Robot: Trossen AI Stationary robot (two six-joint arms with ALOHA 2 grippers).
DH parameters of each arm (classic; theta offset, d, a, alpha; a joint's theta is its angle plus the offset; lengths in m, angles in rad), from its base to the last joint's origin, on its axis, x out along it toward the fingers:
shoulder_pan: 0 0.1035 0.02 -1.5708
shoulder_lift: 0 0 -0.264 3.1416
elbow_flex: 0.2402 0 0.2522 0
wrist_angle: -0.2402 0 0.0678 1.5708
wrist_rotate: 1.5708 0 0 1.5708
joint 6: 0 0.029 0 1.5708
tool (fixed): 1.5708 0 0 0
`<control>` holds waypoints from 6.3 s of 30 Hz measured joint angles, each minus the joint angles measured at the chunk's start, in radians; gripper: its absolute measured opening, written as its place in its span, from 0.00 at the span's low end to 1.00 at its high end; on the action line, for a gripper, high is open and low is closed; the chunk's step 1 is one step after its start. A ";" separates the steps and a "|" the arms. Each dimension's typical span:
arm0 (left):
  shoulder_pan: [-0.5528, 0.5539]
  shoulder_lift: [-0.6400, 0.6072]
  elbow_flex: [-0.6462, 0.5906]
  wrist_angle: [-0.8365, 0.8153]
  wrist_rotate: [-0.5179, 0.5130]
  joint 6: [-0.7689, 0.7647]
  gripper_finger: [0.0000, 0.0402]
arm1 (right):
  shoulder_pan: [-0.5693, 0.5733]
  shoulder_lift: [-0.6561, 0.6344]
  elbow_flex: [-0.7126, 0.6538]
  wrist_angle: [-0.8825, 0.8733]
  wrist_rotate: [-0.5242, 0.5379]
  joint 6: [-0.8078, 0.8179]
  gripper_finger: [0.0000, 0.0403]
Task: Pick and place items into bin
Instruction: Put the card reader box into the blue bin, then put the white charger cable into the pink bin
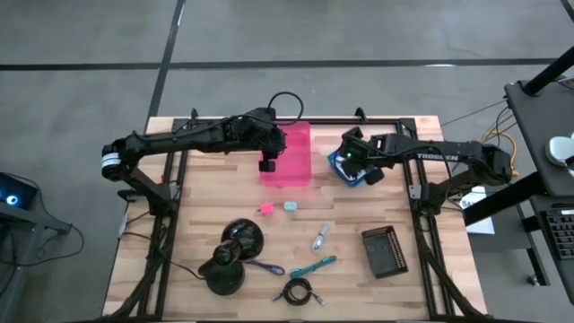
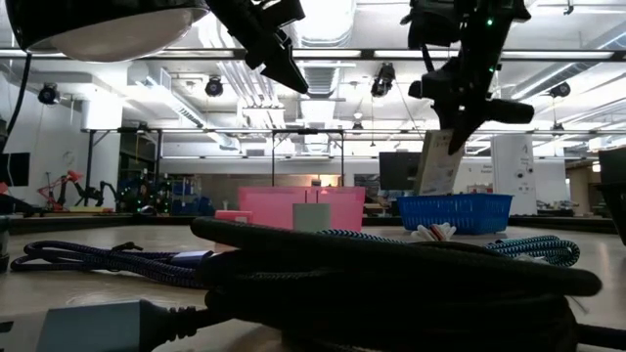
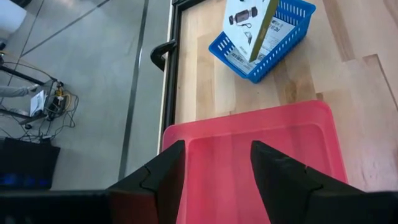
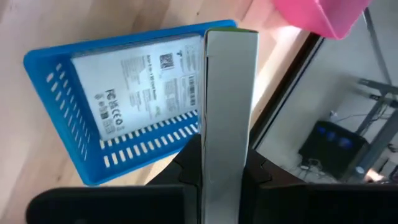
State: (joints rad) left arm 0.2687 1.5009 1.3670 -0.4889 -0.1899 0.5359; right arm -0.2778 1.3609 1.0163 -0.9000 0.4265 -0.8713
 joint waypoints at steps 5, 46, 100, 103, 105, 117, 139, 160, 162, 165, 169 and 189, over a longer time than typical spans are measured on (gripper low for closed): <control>0.000 0.000 0.000 0.000 0.000 -0.001 0.42 | -0.034 0.000 -0.032 0.026 0.001 -0.029 0.08; 0.000 0.000 0.000 0.001 0.001 -0.004 0.42 | -0.054 0.000 -0.076 0.005 -0.033 0.164 0.33; -0.001 0.001 -0.024 0.002 0.001 -0.005 0.42 | 0.311 0.000 -0.029 0.242 -0.481 0.760 0.23; -0.001 0.001 -0.026 0.001 0.001 -0.006 0.42 | 0.382 0.000 -0.030 0.242 -0.486 0.723 0.23; -0.001 0.001 -0.027 0.001 0.001 -0.005 0.42 | 0.424 0.000 -0.031 0.246 -0.486 0.688 0.24; -0.001 0.001 -0.031 0.002 0.000 -0.005 0.42 | 0.522 0.058 -0.041 0.354 -0.476 0.537 0.43; -0.001 0.001 -0.032 0.002 -0.001 -0.005 0.42 | 0.517 0.374 -0.036 0.420 -0.340 0.358 0.43; -0.001 0.001 -0.032 0.001 -0.001 -0.005 0.42 | 0.493 0.380 -0.043 0.424 -0.432 0.276 0.21; -0.001 0.001 -0.032 0.001 -0.001 -0.005 0.42 | 0.493 0.379 -0.043 0.427 -0.434 0.266 0.21; -0.001 0.001 -0.032 0.001 -0.001 -0.005 0.42 | 0.492 0.380 -0.044 0.429 -0.434 0.266 0.21; -0.001 0.001 -0.032 0.001 -0.001 -0.005 0.42 | 0.491 0.379 -0.060 0.442 -0.435 0.265 0.21; -0.001 0.001 -0.032 0.002 -0.001 -0.005 0.42 | 0.486 0.378 -0.081 0.447 -0.422 0.230 0.04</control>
State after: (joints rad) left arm 0.2678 1.5017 1.3346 -0.4873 -0.1909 0.5312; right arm 0.2085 1.7386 0.9348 -0.4528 0.0041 -0.6418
